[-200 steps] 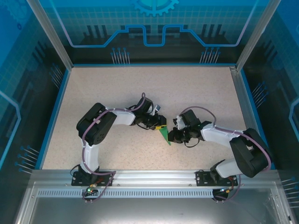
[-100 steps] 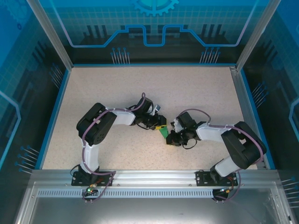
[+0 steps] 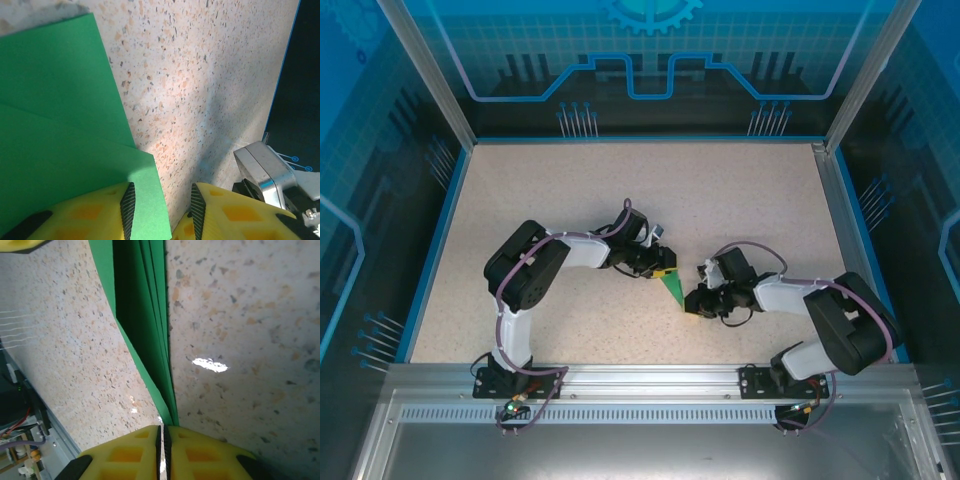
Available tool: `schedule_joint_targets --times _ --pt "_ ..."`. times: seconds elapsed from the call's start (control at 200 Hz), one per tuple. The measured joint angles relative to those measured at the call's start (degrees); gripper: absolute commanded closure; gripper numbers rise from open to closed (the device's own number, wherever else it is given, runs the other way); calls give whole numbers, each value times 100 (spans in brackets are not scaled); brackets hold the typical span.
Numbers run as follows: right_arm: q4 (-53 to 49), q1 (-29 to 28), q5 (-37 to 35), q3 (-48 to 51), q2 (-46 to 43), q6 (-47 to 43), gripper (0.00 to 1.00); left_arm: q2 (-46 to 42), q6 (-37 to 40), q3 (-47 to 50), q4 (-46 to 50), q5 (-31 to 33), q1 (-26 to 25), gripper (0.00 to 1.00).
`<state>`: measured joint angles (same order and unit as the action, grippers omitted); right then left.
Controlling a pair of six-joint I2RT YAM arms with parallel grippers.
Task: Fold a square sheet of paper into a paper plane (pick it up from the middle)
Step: Fold the wing for the fifth time at the center of the table.
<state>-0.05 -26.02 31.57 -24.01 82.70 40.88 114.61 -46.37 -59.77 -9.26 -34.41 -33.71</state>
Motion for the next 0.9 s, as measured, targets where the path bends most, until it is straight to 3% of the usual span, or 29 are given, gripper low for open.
schedule_joint_targets --times 0.205,0.36,0.545,0.9 --pt "-581 63 -28 -13 -498 -4 80 7 0 -11 4 -7 0 61" --pt "-850 61 -72 -619 -682 -61 80 11 -2 -11 2 -22 0 60" --pt "-542 -66 -111 -1314 57 -15 81 11 -4 -13 2 -31 0 60" --pt "-221 -234 -319 -1283 1097 -7 88 11 -2 -15 0 -39 0 59"
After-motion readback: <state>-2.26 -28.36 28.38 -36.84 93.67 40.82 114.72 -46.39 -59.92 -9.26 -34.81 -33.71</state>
